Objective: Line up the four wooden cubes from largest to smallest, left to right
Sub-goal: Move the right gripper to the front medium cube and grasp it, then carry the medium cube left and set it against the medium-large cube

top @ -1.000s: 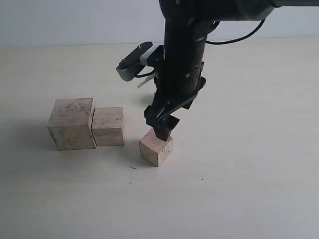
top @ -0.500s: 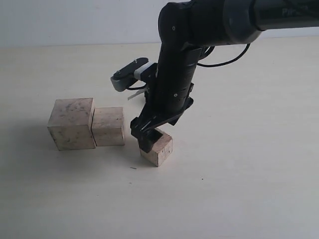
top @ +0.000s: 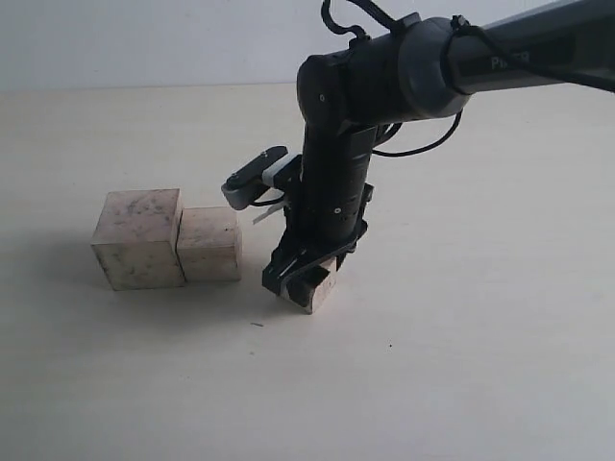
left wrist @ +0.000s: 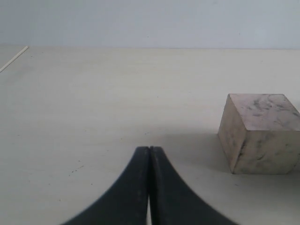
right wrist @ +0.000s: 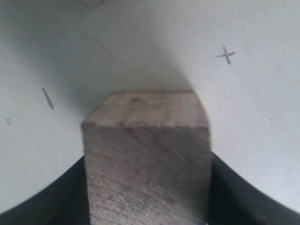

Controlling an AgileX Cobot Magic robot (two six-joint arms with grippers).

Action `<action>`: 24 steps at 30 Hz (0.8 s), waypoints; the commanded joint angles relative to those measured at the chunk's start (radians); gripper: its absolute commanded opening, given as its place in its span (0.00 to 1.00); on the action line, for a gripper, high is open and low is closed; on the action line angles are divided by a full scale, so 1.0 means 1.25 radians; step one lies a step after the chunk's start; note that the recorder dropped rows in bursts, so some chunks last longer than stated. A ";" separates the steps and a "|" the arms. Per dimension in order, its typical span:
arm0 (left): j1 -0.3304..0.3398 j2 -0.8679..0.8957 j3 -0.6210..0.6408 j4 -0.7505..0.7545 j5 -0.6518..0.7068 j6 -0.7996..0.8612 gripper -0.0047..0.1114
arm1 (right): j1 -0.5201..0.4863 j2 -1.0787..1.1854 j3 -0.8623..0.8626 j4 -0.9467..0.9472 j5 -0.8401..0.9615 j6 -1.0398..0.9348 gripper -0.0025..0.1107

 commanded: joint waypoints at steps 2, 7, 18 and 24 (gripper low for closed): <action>0.004 -0.005 0.000 0.002 -0.009 -0.005 0.04 | -0.006 -0.004 0.006 -0.039 -0.006 -0.031 0.02; 0.004 -0.005 0.000 0.002 -0.009 -0.005 0.04 | -0.006 -0.004 0.006 -0.182 -0.072 -0.156 0.02; 0.004 -0.005 0.000 0.002 -0.009 -0.005 0.04 | -0.035 -0.004 0.006 -0.128 -0.152 -0.617 0.02; 0.004 -0.005 0.000 0.002 -0.009 -0.005 0.04 | -0.039 -0.002 -0.031 0.050 -0.133 -0.790 0.02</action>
